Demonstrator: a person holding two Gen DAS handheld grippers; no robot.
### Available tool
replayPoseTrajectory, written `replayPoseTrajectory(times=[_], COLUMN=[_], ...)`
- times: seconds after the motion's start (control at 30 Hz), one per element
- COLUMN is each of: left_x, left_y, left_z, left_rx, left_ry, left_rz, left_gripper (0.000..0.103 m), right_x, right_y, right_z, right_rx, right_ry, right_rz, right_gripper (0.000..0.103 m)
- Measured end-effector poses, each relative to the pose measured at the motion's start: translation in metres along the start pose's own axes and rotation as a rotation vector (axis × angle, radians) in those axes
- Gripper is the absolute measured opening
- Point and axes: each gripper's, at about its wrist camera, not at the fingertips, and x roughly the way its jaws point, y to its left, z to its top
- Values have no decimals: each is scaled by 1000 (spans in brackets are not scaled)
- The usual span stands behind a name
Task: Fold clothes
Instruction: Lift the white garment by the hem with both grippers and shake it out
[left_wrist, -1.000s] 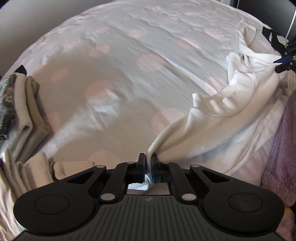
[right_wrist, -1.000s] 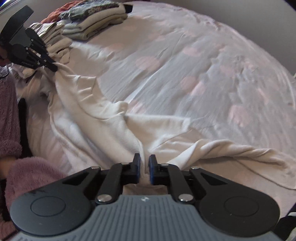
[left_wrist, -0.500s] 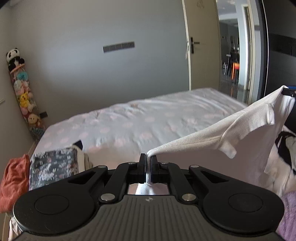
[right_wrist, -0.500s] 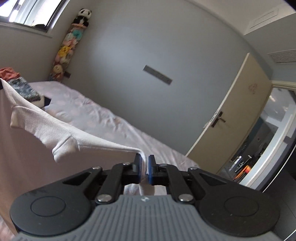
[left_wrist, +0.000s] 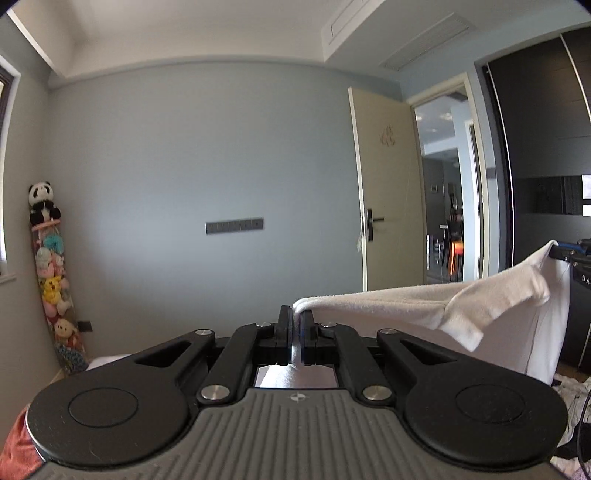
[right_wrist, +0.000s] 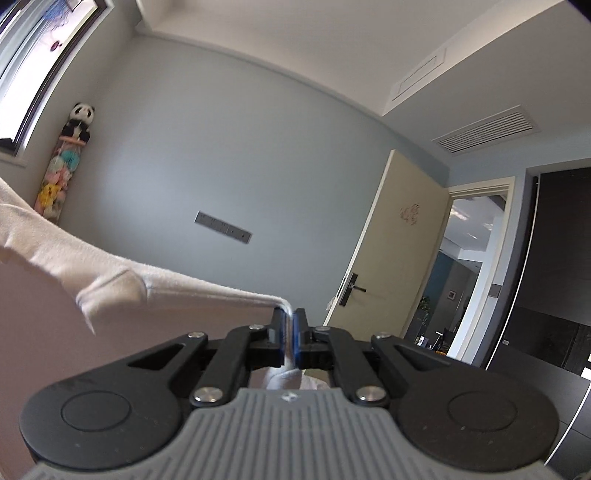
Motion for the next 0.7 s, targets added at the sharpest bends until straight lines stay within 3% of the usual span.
replayPoseTrajectory(times=[0.4, 0.6, 0.7], left_x=[-49, -30, 3], left_y=[-11, -22, -29], left_z=[21, 22, 20], left_rx=[22, 43, 62], left_ry=[-142, -112, -58], left_rz=[-18, -65, -82], left_gripper=[2, 2, 2], right_x=[-63, -63, -23], right_y=[-23, -33, -30], right_z=[15, 5, -21], right_rx=[50, 35, 40], right_ry=[-165, -177, -111], right_rz=[-42, -69, -49], right_gripper=[5, 5, 5])
